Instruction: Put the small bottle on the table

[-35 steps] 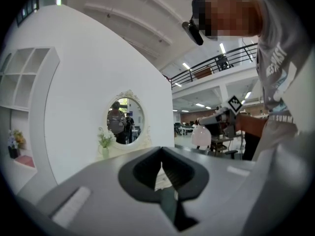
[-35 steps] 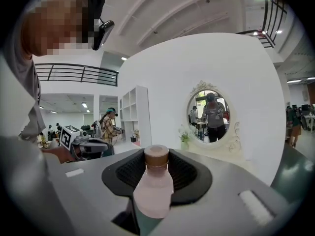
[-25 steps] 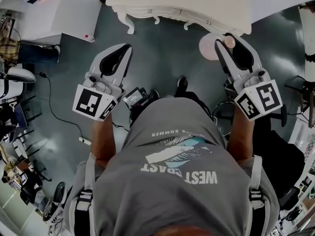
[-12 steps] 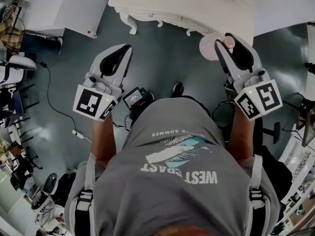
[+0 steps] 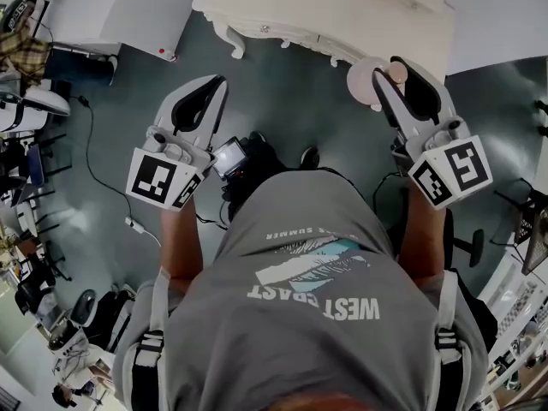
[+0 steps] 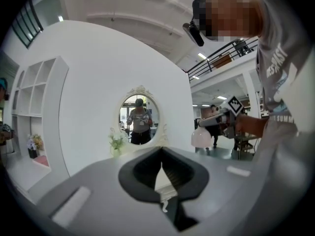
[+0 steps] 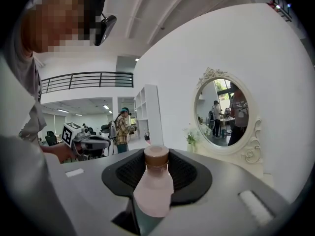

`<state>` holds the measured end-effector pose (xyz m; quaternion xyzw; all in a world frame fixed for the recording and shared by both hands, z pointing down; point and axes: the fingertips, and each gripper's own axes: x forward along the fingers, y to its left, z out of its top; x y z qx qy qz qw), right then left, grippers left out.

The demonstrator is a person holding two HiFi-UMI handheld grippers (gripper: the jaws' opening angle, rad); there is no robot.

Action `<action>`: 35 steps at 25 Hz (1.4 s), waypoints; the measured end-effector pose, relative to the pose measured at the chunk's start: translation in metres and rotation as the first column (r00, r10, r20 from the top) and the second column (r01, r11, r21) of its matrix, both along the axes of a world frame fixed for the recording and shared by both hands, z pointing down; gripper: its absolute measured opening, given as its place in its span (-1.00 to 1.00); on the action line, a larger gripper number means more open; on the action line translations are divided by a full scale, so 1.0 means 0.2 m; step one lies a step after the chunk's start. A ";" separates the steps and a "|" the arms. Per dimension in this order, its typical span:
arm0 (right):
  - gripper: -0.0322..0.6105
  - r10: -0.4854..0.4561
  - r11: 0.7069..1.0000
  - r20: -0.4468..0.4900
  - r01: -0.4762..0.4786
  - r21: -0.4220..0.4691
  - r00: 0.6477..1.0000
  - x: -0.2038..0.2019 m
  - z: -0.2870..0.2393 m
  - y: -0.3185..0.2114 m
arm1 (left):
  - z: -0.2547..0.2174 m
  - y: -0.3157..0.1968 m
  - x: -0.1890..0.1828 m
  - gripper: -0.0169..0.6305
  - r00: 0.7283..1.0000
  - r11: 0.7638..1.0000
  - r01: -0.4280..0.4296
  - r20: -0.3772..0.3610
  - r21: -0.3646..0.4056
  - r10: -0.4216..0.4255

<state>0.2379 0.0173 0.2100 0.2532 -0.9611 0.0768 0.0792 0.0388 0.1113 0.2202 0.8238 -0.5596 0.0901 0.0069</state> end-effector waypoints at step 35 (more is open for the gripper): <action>-0.44 0.432 0.901 -0.052 -0.433 -0.003 0.900 -0.27 -0.13 -0.46 | -0.10 -0.98 -0.38 -0.94 0.902 0.904 -0.426 -0.064 0.037 0.427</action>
